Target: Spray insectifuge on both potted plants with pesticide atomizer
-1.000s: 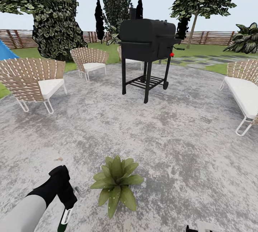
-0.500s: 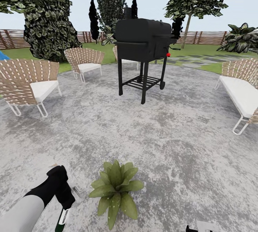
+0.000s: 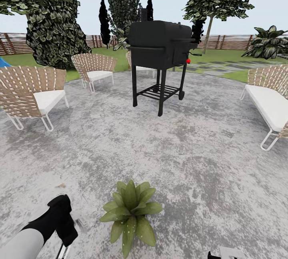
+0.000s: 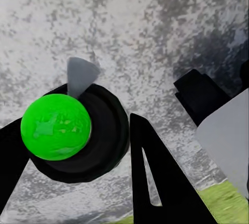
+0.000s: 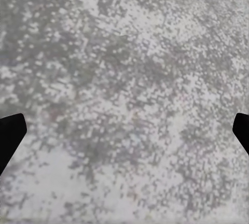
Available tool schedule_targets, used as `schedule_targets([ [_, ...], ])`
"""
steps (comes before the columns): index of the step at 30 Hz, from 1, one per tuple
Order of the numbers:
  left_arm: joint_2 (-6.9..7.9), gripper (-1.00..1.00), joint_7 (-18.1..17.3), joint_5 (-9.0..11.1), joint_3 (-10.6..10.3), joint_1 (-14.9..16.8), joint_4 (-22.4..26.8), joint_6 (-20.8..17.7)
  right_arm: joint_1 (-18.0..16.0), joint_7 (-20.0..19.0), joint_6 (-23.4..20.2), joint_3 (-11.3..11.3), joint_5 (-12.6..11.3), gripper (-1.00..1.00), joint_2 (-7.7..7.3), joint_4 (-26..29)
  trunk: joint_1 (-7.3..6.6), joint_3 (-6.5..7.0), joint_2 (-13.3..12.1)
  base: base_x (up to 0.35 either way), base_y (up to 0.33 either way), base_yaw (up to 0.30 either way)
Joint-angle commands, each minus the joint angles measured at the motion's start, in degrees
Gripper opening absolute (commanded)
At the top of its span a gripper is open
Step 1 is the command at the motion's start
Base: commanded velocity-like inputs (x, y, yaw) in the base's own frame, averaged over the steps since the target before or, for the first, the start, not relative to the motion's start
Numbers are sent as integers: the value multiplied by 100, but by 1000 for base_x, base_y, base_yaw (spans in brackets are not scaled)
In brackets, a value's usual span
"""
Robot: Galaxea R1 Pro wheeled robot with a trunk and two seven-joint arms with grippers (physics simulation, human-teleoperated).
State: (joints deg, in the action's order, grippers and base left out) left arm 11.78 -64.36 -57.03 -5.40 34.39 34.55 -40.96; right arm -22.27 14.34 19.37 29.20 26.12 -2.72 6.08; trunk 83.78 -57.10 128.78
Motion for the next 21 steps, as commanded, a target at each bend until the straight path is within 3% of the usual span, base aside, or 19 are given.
schedule_targets([
  [1, -58, -100, 130, -7, -10, -13, 9, -42, -5, 15, 21, 42, 60, 100, 0, -10, -1, -5, 2, 0, 0, 0],
  [4, -114, -100, 272, 0, 21, -26, 8, -43, -5, 9, 18, 42, 63, 100, -7, -10, -1, -5, 2, 0, 0, 0],
  [7, -54, -100, 304, -1, 47, -23, 14, -43, -5, 7, 21, 42, 68, 100, -10, -10, -1, -5, 2, 0, 0, 0],
  [11, 152, -100, 296, -9, 467, -7, 44, -17, -5, 1, 18, 42, 69, 100, -10, -10, -1, -5, 2, 0, 0, 0],
  [15, 220, -100, 274, -21, 585, 13, 60, -13, -5, -1, 16, 42, 69, 100, -9, -10, -1, -5, 2, 0, 0, 0],
  [18, 119, -100, 295, -41, 598, 7, 30, -19, -5, -2, 14, 42, 71, 100, -9, -10, -1, -5, 2, 0, 0, 0],
  [21, -238, -100, 305, -67, 581, 6, 20, -19, -5, -2, 14, 42, 77, 100, -9, -10, -1, -5, 2, 0, 0, 0],
])
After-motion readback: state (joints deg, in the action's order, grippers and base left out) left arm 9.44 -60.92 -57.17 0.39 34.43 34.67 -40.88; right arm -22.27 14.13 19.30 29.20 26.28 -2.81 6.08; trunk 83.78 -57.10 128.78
